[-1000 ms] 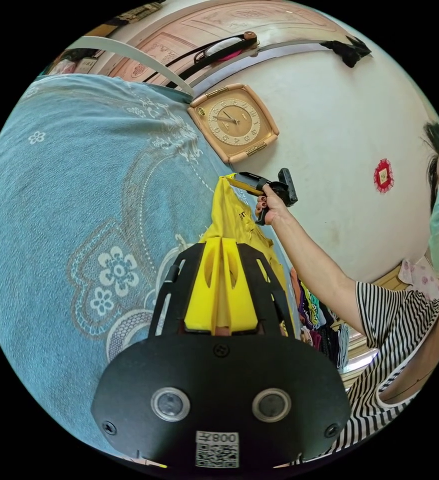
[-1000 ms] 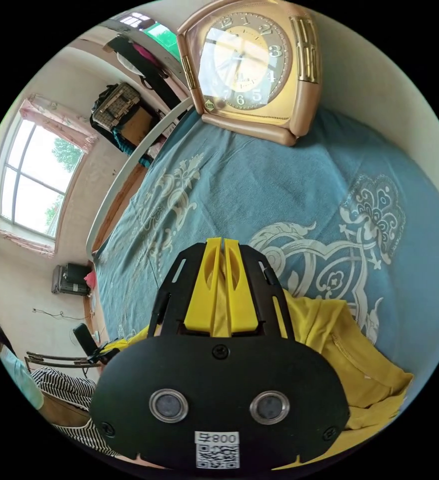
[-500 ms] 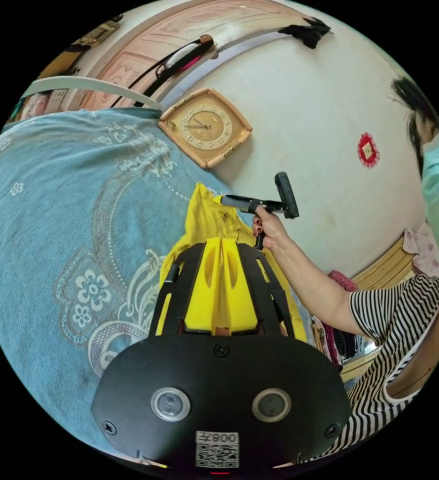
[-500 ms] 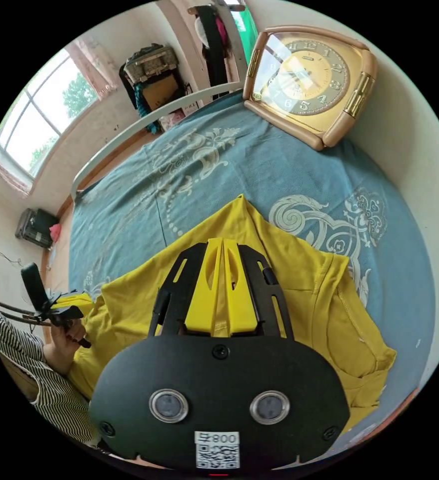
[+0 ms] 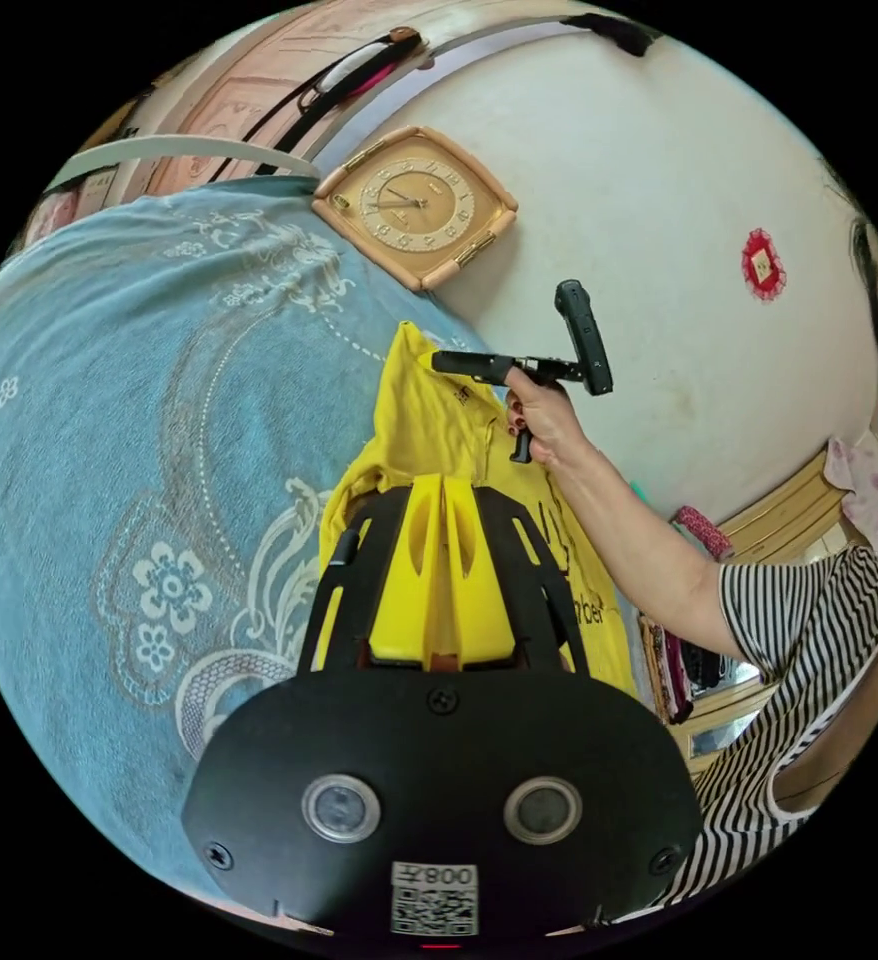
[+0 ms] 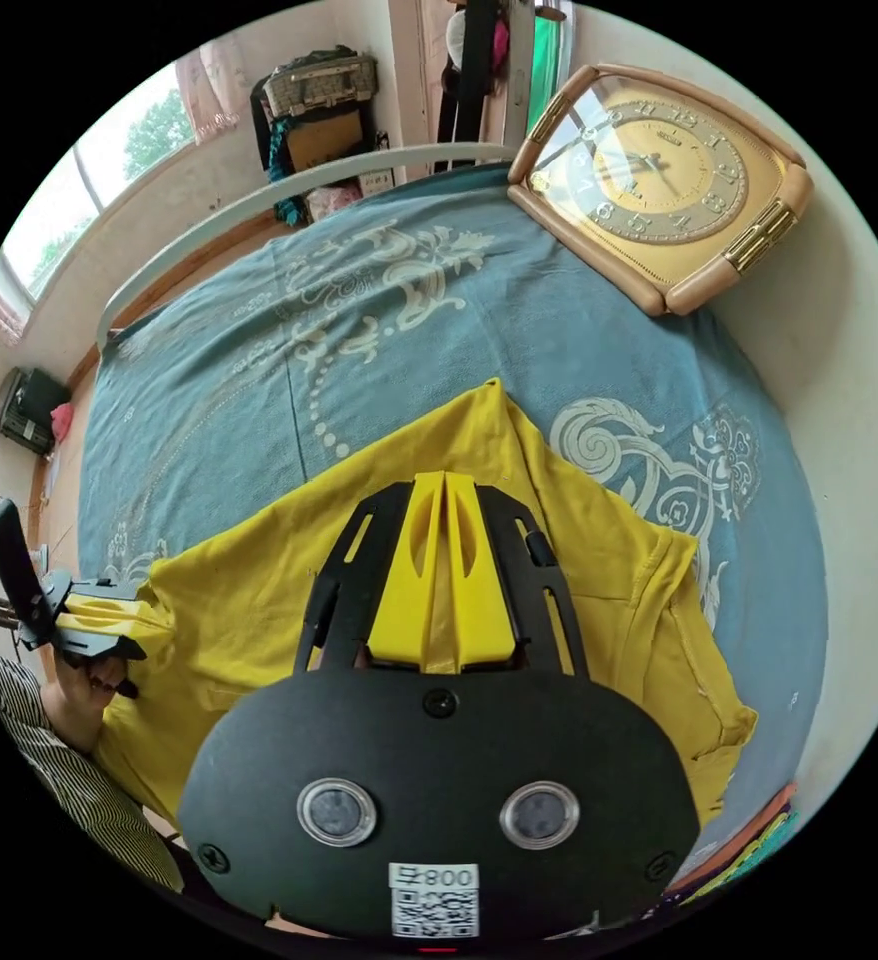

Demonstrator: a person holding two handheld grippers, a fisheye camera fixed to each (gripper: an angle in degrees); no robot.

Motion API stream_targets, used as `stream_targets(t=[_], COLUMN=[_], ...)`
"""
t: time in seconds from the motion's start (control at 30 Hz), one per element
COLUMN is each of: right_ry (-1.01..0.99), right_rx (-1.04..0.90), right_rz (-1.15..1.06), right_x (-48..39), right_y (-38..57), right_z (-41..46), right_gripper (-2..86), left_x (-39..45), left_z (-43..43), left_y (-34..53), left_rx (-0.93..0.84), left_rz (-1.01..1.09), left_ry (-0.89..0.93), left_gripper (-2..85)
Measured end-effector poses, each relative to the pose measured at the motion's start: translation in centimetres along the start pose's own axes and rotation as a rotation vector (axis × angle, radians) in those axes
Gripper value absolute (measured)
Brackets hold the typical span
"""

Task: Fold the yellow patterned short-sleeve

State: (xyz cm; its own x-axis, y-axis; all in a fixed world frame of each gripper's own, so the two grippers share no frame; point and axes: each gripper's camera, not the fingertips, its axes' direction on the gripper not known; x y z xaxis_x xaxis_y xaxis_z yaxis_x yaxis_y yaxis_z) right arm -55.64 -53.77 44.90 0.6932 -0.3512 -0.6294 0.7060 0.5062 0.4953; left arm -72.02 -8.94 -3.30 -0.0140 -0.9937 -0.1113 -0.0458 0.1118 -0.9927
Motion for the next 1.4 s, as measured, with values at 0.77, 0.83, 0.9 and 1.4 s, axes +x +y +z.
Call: stream_targets(t=[0.77, 0.83, 0.9, 1.4], right_ry=[-0.130, -0.148, -0.149, -0.268], right_rx=[-0.005, -0.011, 0.018, -0.088], right_rz=[0.084, 0.105, 0.142, 0.692], right_x=[-9.1, -8.9, -8.7, -14.7], right_y=[24.6, 26.1, 28.1, 65.6], right_z=[-3.0, -3.8, -5.2, -14.6], right_gripper=[0.1, 0.1, 0.2, 0.1], left_x=[4.3, 4.6, 5.2, 11.1], left_z=[-1.4, -2.0, -3.0, -11.7], left_y=[3.1, 3.8, 4.7, 14.3], left_rx=[-0.117, -0.111, -0.098, -0.332], left_rz=[0.022, 0.020, 0.033, 0.176], left_ry=[-0.098, -0.089, -0.055, 0.201], left_gripper=[0.2, 0.2, 0.2, 0.2])
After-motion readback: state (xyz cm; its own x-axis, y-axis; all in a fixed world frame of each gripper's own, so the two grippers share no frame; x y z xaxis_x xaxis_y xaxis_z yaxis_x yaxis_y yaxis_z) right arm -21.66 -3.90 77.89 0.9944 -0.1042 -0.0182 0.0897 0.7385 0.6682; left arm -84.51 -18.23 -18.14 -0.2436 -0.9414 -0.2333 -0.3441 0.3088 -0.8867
